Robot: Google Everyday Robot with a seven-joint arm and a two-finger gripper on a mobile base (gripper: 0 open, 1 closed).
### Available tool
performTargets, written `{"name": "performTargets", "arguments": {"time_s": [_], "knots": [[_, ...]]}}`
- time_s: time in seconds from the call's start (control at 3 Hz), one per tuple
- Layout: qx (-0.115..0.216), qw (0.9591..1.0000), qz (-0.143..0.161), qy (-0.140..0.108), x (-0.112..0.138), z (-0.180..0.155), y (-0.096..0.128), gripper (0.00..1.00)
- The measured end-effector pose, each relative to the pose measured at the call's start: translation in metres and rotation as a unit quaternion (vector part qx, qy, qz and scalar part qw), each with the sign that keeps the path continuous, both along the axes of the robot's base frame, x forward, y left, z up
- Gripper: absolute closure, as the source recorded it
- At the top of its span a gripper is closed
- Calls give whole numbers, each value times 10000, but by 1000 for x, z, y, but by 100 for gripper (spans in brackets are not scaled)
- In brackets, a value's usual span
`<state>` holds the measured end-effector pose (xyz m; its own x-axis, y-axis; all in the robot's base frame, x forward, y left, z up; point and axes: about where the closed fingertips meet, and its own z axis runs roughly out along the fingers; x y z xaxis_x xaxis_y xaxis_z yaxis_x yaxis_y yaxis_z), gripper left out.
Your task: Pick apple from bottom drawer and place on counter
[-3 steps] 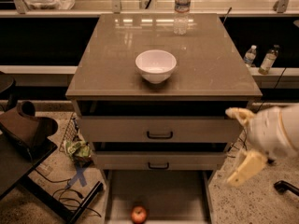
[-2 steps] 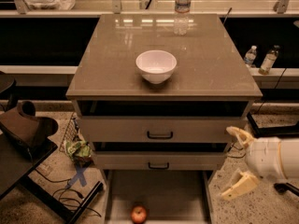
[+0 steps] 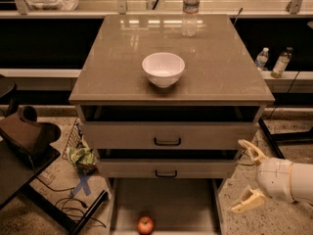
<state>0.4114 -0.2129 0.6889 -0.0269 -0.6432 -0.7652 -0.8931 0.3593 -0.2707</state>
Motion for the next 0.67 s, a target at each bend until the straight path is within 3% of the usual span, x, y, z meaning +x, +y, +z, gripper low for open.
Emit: {"name": "performTargets", "arguments": {"time_s": [0.33,0.67], "knots": [[-5,10000,3,-1,0,1,0,0],[250,9997,18,-73,1,-14,8,0]]}}
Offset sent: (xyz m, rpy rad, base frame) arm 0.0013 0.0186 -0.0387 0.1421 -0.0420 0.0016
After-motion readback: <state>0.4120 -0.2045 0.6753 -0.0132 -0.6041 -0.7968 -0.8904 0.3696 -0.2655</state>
